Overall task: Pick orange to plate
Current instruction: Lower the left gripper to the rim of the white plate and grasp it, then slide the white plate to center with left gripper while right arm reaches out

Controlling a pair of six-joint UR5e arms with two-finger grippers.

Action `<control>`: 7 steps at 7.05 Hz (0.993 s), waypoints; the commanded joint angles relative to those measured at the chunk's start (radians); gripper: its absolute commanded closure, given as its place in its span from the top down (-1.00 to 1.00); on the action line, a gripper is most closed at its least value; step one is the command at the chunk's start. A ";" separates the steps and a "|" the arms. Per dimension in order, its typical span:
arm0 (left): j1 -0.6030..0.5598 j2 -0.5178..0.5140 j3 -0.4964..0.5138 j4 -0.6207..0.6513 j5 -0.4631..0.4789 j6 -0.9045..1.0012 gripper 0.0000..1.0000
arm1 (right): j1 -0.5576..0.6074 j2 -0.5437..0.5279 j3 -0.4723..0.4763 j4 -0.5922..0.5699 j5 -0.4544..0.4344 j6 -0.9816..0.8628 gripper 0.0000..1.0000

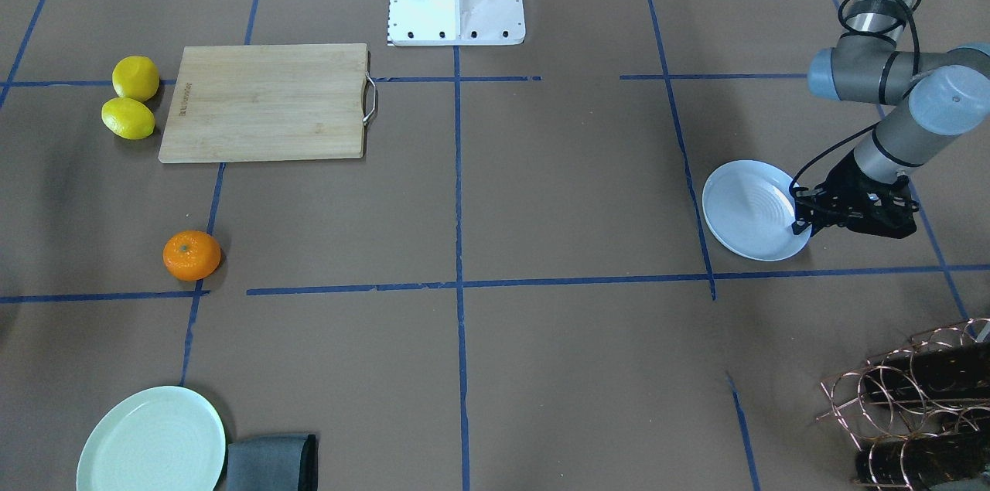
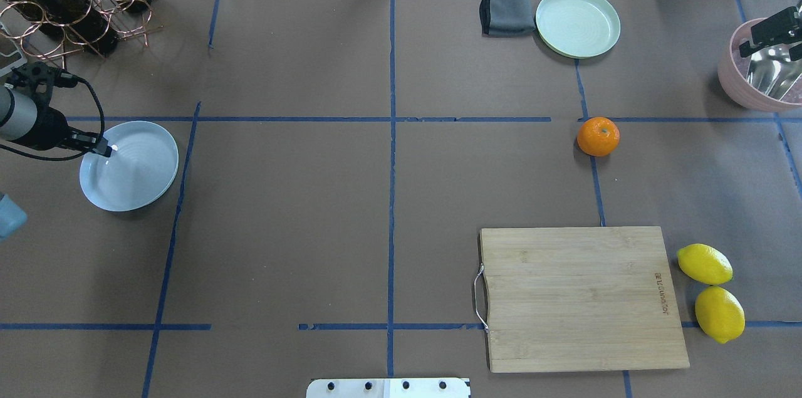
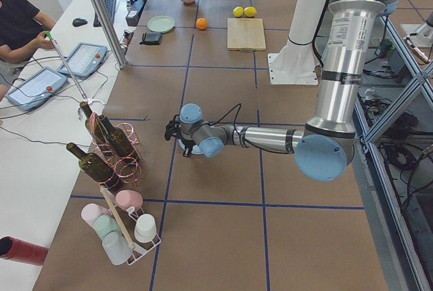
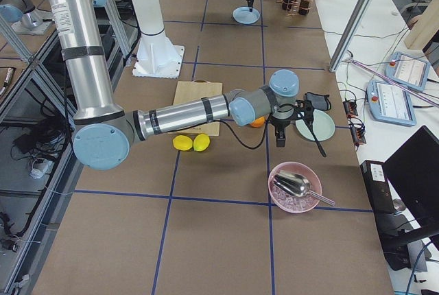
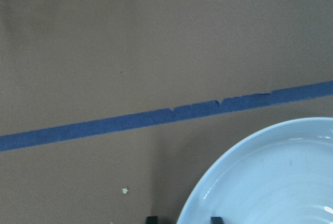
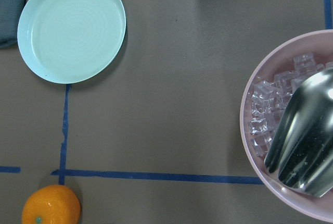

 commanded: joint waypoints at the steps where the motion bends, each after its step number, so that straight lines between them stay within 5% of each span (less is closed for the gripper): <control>1: 0.000 0.001 -0.016 0.000 -0.006 0.000 -1.00 | 0.000 0.001 -0.001 0.000 0.000 0.000 1.00; 3: -0.006 0.029 -0.109 0.018 -0.036 0.004 -1.00 | 0.000 0.003 -0.001 0.000 0.000 0.000 1.00; 5: -0.094 0.067 -0.204 0.043 -0.241 0.012 -1.00 | 0.000 0.003 0.000 0.000 -0.002 0.001 1.00; 7: -0.146 0.051 -0.244 0.113 -0.314 0.000 -1.00 | -0.008 0.004 0.001 0.000 -0.003 0.006 1.00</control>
